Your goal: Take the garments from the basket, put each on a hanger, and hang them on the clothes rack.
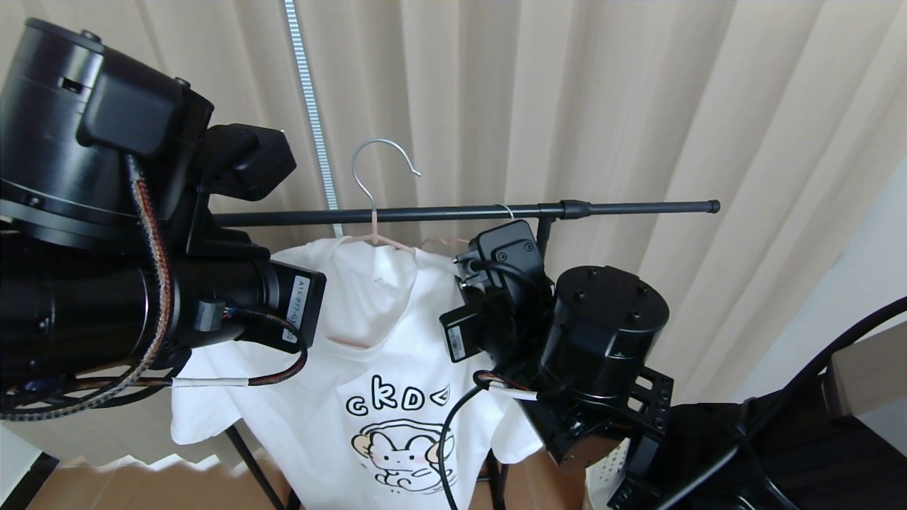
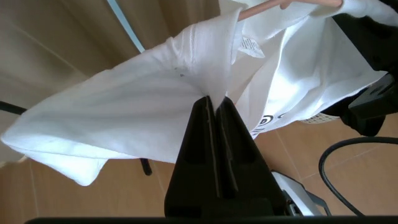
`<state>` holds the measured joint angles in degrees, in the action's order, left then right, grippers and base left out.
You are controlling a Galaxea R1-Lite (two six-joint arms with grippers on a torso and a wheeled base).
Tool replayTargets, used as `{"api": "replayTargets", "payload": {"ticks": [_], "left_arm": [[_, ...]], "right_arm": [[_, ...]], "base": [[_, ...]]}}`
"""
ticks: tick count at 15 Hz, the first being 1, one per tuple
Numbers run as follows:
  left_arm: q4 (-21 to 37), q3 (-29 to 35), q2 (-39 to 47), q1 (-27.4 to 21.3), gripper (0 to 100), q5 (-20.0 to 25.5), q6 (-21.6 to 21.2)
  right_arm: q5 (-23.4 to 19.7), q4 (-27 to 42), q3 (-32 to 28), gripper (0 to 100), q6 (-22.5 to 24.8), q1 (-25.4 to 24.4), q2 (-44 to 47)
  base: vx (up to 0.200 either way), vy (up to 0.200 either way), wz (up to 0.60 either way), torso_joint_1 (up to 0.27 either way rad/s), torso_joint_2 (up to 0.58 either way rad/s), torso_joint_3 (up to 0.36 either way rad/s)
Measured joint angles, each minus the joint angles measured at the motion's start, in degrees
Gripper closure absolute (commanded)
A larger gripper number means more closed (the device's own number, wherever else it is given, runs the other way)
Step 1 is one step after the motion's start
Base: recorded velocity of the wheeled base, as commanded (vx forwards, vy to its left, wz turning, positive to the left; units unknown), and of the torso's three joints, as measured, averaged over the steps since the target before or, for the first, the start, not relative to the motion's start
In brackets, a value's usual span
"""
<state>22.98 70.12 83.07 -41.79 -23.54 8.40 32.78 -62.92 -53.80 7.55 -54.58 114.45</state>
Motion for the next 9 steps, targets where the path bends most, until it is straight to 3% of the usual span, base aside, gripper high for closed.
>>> {"api": "replayTargets", "payload": {"ticks": [9], "left_arm": [[-4.4,-0.5,1.4,-0.1,100,-0.1,0.5]], "right_arm": [[-0.6,-0.5,0.1,100,-1.1,-0.4,-0.5]], "base": [[0.0,0.0,0.0,0.0,0.0,0.0]]}}
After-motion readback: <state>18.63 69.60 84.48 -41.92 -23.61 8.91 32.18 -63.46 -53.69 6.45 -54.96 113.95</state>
